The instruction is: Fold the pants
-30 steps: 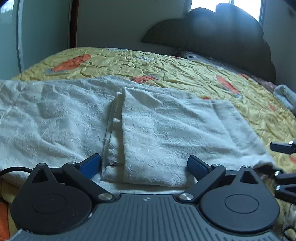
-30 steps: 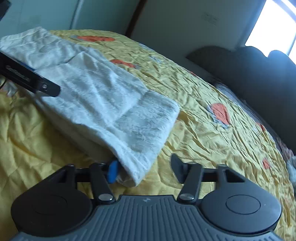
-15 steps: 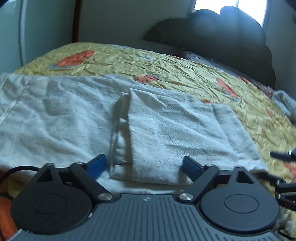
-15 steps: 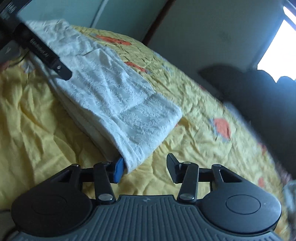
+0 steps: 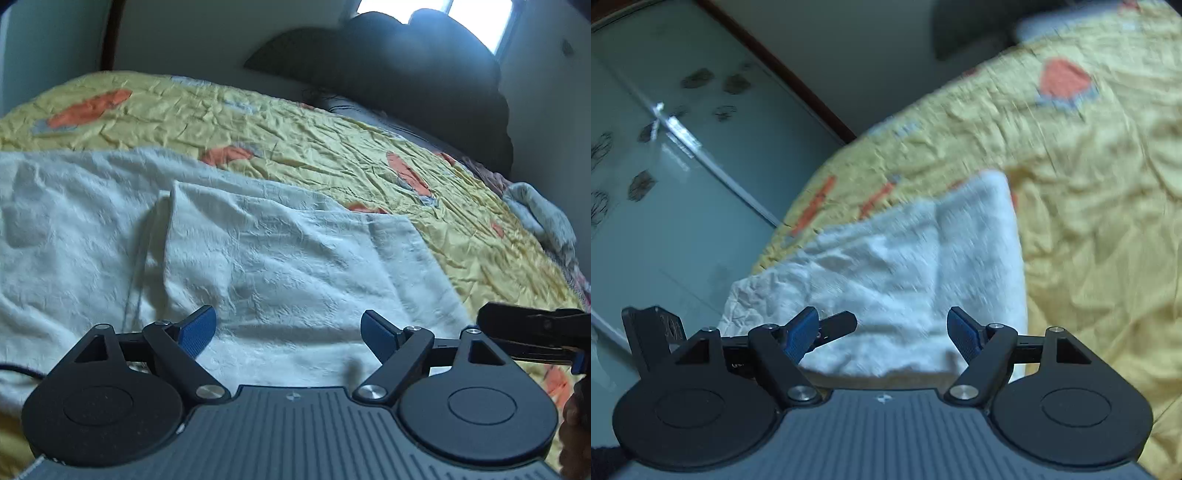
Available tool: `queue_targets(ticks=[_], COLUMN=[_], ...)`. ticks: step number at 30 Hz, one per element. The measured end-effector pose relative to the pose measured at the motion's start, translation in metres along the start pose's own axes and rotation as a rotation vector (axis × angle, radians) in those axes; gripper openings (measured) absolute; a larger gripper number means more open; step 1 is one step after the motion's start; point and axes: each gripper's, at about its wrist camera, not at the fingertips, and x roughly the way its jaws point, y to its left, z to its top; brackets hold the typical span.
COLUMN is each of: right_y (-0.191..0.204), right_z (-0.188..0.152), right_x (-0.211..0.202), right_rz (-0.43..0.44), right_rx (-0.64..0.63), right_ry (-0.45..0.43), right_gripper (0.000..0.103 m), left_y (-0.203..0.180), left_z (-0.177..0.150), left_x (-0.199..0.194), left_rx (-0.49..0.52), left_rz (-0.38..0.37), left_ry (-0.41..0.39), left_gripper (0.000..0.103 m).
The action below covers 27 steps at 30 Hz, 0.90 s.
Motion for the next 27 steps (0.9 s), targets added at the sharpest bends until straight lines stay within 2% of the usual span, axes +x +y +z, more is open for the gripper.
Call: queue_targets(ticks=[2,4,6,9,11,13,15,18,20,23,27], right_y=[-0.016,-0.027,-0.027,-0.014,0.003,0.028,0.064,0.128,0.171,0.225,0.279], right_z=[-0.009,-0.019,-0.019,-0.009,-0.004,-0.001,-0.003,-0.022,-0.043,-0.080,-0.121], right_x=[0.010,0.003,0.004,0.006,0.001,0.001,0.013,0.060,0.101,0.154,0.198], right_rz=[-0.055,0.013,0.018,-0.044,-0.090,-0.092,-0.082,-0.023,-0.025,0.040,0.105], right_rx=[0.033,0.035,0.023,0.003,-0.038,-0.147,-0.297,-0.549,-0.717,-0.922,-1.121], right_ry=[0.049,-0.011,-0.011,0.026,0.022,-0.008,-0.020,0.016,0.058,0.109,0.148], right_gripper=[0.075,0.075,0.075,0.075,0.077,0.077,0.077,0.077,0.077,0.077,0.077], left_y=[0.001,0.000,-0.003,0.014,0.041,0.080,0.119,0.175,0.206,0.239,0.259], left_z=[-0.003,-0.004,-0.007,-0.001,0.001,-0.001,-0.005,-0.007,-0.007,-0.014,-0.024], left_x=[0.003,0.004,0.005,-0.014,-0.042,-0.084,-0.124,-0.180,-0.208,-0.242,-0.268], left_rx=[0.074,0.108,0.138,0.046,-0.034,-0.120,-0.208,-0.345,-0.419,-0.526,-0.642], left_rz=[-0.003,0.000,0.020,0.055,0.156,0.277,0.435,0.663,0.763,0.811,0.776], left_ry=[-0.004,-0.009,-0.022,-0.051,-0.115,-0.219,-0.298,-0.361,-0.369,-0.395,-0.429], left_gripper=[0.087,0.087,0.088,0.086,0.087,0.088,0.090,0.090,0.092,0.092,0.093])
